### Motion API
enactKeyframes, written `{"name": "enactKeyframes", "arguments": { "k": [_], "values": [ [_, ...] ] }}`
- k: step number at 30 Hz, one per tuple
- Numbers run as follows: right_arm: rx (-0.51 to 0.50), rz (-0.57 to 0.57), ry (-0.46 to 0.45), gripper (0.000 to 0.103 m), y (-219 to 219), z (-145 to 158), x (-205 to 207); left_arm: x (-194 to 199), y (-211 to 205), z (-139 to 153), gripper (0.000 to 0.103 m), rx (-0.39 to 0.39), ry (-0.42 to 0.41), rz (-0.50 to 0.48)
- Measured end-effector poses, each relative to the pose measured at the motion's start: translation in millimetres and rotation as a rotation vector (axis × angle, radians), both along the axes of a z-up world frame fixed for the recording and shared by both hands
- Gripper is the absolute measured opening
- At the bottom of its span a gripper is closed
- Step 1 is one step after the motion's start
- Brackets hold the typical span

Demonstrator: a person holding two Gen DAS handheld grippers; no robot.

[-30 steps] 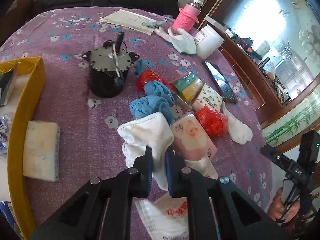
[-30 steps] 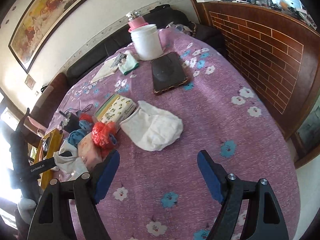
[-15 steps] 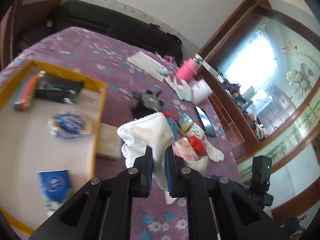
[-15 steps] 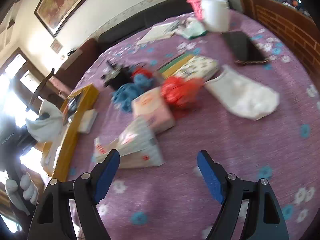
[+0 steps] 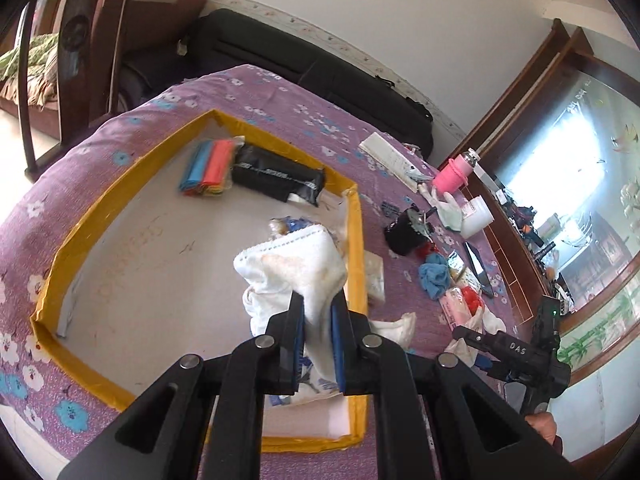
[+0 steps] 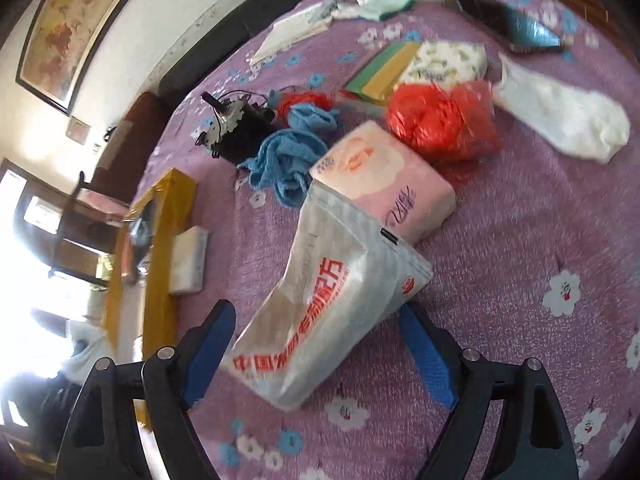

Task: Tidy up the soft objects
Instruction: 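Drop the white cloth into the yellow box with the left gripper while the right grasps the white printed bag, then release the white printed bag into the yellow box with the right gripper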

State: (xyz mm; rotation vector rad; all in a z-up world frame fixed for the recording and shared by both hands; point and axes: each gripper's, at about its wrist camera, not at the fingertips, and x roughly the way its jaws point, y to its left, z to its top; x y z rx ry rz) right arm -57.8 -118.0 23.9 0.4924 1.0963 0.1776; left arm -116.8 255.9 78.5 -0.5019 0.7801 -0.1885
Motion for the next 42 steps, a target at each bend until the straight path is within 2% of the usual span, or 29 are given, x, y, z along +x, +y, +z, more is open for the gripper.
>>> {"name": "enactKeyframes", "arguments": {
  "k": [2, 5, 7, 11, 15, 18, 21, 28, 30, 31, 32, 36, 38, 42],
  "values": [
    [-0.049, 0.017, -0.016, 0.075, 10, 2, -1, -2, 2, -3, 0.011, -0.008, 0.002, -0.002],
    [-0.016, 0.057, -0.023, 0.052, 14, 4, -5, -6, 1, -2, 0.011, -0.01, -0.012, -0.011],
    [0.004, 0.089, -0.057, 0.043, 15, 14, -11, -8, 2, 1, 0.011, -0.016, -0.026, -0.009],
    [-0.05, 0.176, -0.157, 0.043, 33, 42, -26, -8, 12, 5, 0.011, -0.024, -0.036, 0.007],
    [-0.04, 0.271, -0.21, 0.043, 55, 65, -29, -2, 26, 6, 0.011, 0.027, -0.019, 0.041],
    [-0.029, 0.327, -0.214, 0.043, 73, 73, -22, 10, 40, 6, 0.011, 0.078, 0.007, 0.067],
    [-0.013, 0.398, -0.203, 0.043, 103, 79, -12, 28, 56, -1, 0.011, 0.094, 0.054, 0.079],
    [-0.053, 0.554, -0.2, 0.043, 191, 87, 13, 55, 65, -20, 0.013, 0.168, 0.151, 0.078],
    [-0.062, 0.584, -0.183, 0.043, 214, 86, 22, 56, 66, -23, 0.026, 0.172, 0.163, 0.085],
    [-0.071, 0.601, -0.173, 0.043, 227, 84, 28, 55, 68, -25, 0.041, 0.165, 0.166, 0.089],
    [-0.078, 0.614, -0.165, 0.043, 238, 82, 32, 55, 70, -25, 0.052, 0.16, 0.165, 0.093],
    [-0.104, 0.647, -0.121, 0.043, 277, 66, 54, 39, 78, -16, 0.062, 0.134, 0.128, 0.098],
    [-0.123, 0.652, -0.108, 0.043, 289, 59, 64, 28, 82, -9, 0.071, 0.123, 0.102, 0.107],
    [-0.163, 0.635, -0.108, 0.046, 304, 46, 80, 5, 88, 3, 0.075, 0.126, 0.058, 0.125]
  ]
}}
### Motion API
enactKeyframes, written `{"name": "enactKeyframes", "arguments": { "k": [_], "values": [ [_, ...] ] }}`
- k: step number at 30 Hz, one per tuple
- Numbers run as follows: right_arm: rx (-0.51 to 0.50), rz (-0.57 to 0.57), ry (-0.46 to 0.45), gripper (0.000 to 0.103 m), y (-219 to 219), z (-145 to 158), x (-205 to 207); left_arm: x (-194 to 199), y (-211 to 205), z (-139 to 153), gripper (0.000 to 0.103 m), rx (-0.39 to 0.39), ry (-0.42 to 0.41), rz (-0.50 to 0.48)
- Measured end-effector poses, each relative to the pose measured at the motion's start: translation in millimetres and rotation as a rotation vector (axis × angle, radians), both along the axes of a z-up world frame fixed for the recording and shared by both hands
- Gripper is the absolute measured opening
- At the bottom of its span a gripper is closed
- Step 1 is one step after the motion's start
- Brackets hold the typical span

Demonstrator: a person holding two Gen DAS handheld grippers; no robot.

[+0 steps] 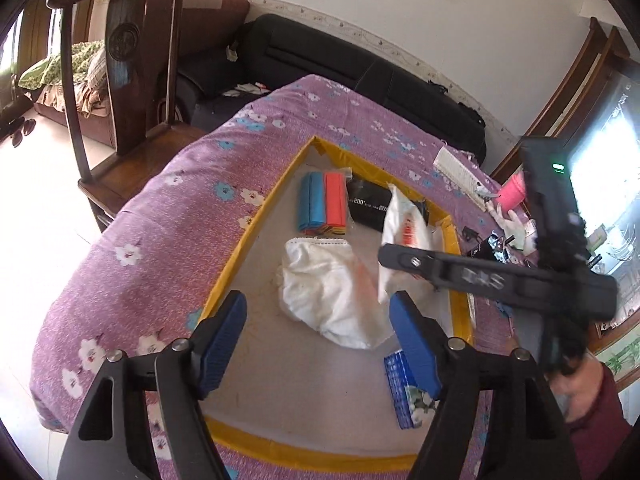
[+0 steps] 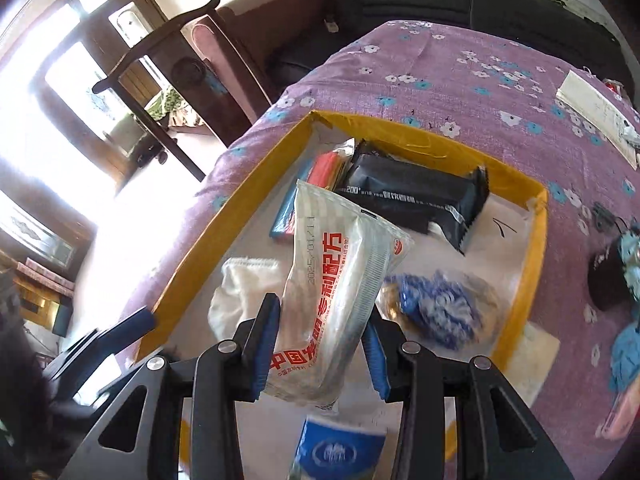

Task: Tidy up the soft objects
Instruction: 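Release the white printed bag into the yellow box with the right gripper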

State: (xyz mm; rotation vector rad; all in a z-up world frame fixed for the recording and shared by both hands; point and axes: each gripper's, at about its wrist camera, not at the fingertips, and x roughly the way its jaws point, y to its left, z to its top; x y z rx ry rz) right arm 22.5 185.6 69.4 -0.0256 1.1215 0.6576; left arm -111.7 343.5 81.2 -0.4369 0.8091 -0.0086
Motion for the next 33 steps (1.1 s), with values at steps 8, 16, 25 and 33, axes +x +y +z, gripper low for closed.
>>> {"name": "enactKeyframes", "arguments": {
  "k": [8, 16, 25, 33],
  "values": [
    [0.028, -0.038, -0.051, 0.067, -10, 15, 8, -17, -5, 5, 0.081, -0.036, -0.023, 0.016],
    [0.05, -0.151, -0.181, 0.081, -123, 61, -14, -23, -47, 13, 0.088, -0.057, -0.062, -0.062],
    [0.031, -0.498, -0.152, 0.082, -318, 40, -34, -4, -149, 7, 0.088, -0.026, -0.01, -0.289],
    [0.073, -0.638, -0.102, 0.081, -407, 10, -51, 12, -242, -8, 0.088, 0.027, 0.059, -0.44]
  ]
}}
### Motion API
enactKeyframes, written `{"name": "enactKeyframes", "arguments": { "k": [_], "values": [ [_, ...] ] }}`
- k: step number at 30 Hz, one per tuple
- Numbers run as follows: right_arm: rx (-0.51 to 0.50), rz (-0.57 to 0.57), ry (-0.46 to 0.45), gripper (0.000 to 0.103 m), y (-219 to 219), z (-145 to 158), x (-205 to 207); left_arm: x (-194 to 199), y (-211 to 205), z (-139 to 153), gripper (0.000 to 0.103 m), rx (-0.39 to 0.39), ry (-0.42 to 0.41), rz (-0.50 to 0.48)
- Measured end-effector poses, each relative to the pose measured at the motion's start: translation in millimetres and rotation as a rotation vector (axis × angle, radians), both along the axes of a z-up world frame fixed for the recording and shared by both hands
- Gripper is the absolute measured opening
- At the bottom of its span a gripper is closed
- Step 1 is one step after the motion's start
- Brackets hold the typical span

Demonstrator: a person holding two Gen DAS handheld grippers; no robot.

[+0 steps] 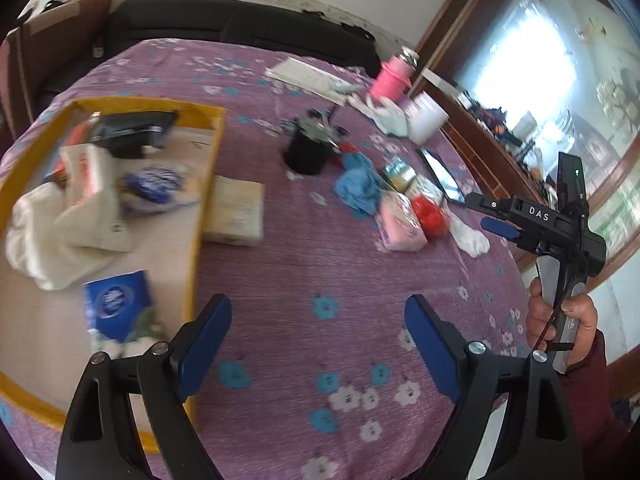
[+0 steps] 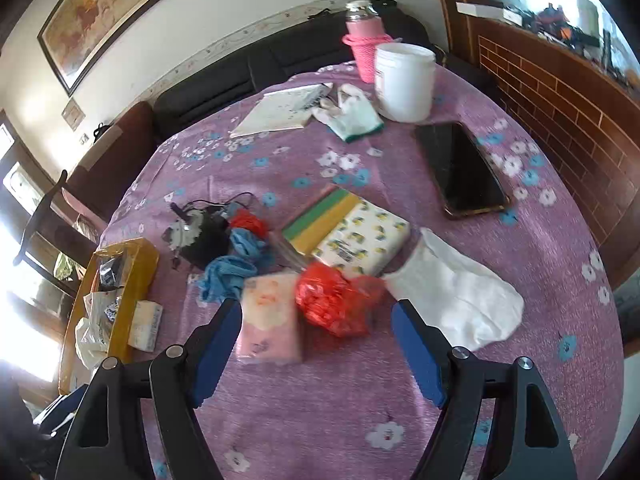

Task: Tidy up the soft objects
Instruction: 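Release the white printed bag into the yellow box with the right gripper, then grasp the blue knitted cloth with the left gripper while the right grasps the pink tissue pack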

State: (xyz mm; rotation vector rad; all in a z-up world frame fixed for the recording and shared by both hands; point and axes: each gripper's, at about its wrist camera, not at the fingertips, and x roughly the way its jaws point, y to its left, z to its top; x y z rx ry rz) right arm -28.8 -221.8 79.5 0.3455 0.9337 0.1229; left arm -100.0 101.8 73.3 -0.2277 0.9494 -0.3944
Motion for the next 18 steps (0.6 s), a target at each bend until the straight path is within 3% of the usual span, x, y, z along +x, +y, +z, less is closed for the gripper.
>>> {"name": "enactKeyframes", "arguments": {
  "k": [5, 12, 18],
  "values": [
    [0.037, 0.038, 0.007, 0.081, 1, -18, -8, 31, -37, -5, 0.087, 0.015, 0.022, -0.035],
    [0.004, 0.147, 0.041, 0.081, 52, -41, 3, 67, -38, 1, 0.087, -0.093, 0.027, 0.034],
    [-0.034, 0.13, 0.064, 0.078, 78, -58, 30, 92, -46, -4, 0.087, -0.065, 0.042, 0.028]
  ]
}}
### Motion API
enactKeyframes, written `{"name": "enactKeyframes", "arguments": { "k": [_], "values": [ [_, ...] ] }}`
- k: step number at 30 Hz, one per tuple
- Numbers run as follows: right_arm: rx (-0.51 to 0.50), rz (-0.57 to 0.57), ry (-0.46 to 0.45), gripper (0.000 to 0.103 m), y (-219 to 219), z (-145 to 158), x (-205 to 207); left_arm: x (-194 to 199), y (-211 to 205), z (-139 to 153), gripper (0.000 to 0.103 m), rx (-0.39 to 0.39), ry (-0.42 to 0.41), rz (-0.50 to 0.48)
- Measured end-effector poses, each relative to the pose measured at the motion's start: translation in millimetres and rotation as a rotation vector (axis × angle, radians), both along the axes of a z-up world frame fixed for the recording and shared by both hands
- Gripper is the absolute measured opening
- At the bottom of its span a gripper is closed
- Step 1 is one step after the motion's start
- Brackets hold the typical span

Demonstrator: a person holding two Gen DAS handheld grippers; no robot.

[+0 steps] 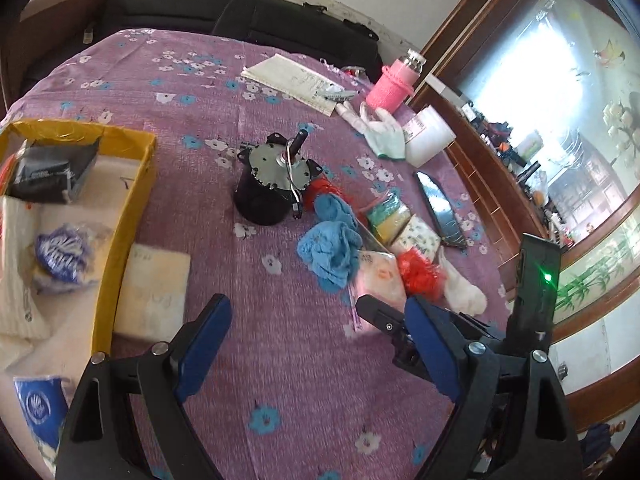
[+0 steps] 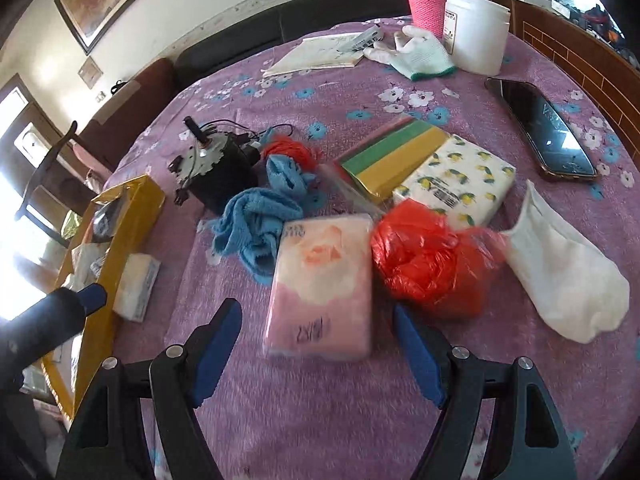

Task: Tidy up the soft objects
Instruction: 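Grasp the blue knitted cloth with the left gripper while the right grasps the pink tissue pack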

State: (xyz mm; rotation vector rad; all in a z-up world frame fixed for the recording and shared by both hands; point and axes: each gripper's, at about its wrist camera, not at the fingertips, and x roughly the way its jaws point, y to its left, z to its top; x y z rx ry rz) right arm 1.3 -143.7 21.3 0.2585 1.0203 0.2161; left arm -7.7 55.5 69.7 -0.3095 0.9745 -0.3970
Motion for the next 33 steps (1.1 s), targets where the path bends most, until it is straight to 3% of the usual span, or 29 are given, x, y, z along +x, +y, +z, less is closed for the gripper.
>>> {"name": "enactKeyframes", "arguments": {
  "k": [1, 2, 8, 10, 15, 16, 18, 20, 27, 31, 33],
  "values": [
    [-0.009, -0.003, 0.008, 0.056, -1, -2, 1, 5, -4, -2, 0.087, 0.007, 0.003, -0.013],
    [-0.018, 0.002, 0.011, 0.054, -3, -2, 0, 8, -7, -4, 0.087, 0.012, 0.005, -0.024],
    [-0.05, -0.035, 0.03, 0.052, -39, 4, -27, 28, -43, -21, 0.087, 0.064, -0.005, -0.091],
    [-0.018, -0.045, 0.043, 0.053, -54, 3, -36, 37, -58, -27, 0.087, 0.1, -0.01, -0.105],
    [0.004, -0.044, 0.041, 0.054, -64, 1, -46, 57, -83, -43, 0.087, 0.197, -0.027, -0.084],
    [0.003, -0.044, 0.038, 0.055, -64, 1, -46, 59, -84, -45, 0.084, 0.205, -0.026, -0.079],
    [-0.001, -0.046, 0.033, 0.055, -63, 1, -48, 62, -81, -51, 0.047, 0.194, 0.012, -0.074],
    [-0.002, -0.041, 0.031, 0.055, -61, 0, -47, 55, -73, -49, 0.04, 0.2, 0.007, -0.085],
    [0.015, -0.022, 0.036, 0.055, -62, 0, -58, -4, -32, -43, 0.043, 0.215, 0.046, -0.152],
    [0.019, 0.015, 0.035, 0.07, -60, 1, -73, -42, -24, -43, 0.077, 0.236, 0.042, -0.179],
    [0.006, 0.011, 0.029, 0.072, -59, 3, -76, -52, -26, -42, 0.078, 0.275, 0.007, -0.172]
  ]
}}
